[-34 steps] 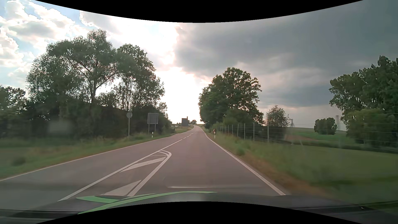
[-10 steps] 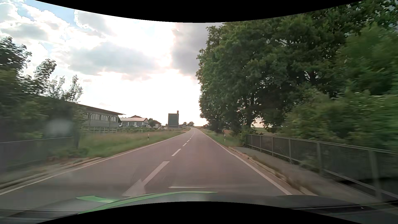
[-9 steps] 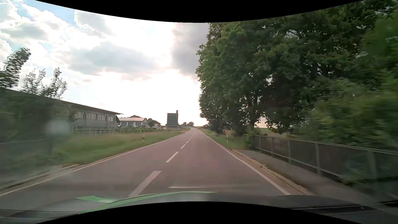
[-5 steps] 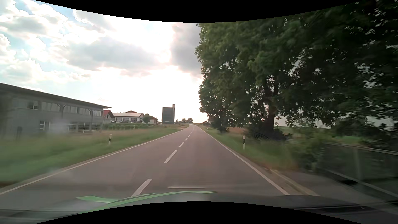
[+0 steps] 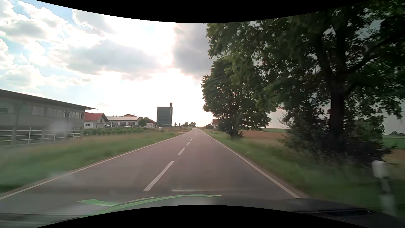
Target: Follow the waypoints while adhering to traffic rules and regulations
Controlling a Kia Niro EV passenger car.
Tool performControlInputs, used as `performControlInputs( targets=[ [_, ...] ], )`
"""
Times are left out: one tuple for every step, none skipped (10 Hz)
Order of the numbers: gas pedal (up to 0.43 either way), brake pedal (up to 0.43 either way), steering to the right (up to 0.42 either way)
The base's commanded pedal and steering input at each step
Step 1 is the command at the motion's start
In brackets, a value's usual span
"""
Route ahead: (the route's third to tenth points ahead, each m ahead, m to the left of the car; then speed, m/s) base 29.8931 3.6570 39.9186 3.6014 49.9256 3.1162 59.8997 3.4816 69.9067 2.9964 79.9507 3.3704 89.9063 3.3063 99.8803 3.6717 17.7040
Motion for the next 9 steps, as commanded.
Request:
performControlInputs(
  targets=[
    [0.138,0.0,0.001],
    [0.138,0.0,0.001],
    [0.138,0.0,0.001],
    [0.138,0.0,0.0],
    [0.138,0.0,0.0],
    [0.138,0.0,0.001],
    [0.138,0.0,0.0],
    [0.138,0.0,0.0],
    [0.138,0.0,0.0]
  ],
)
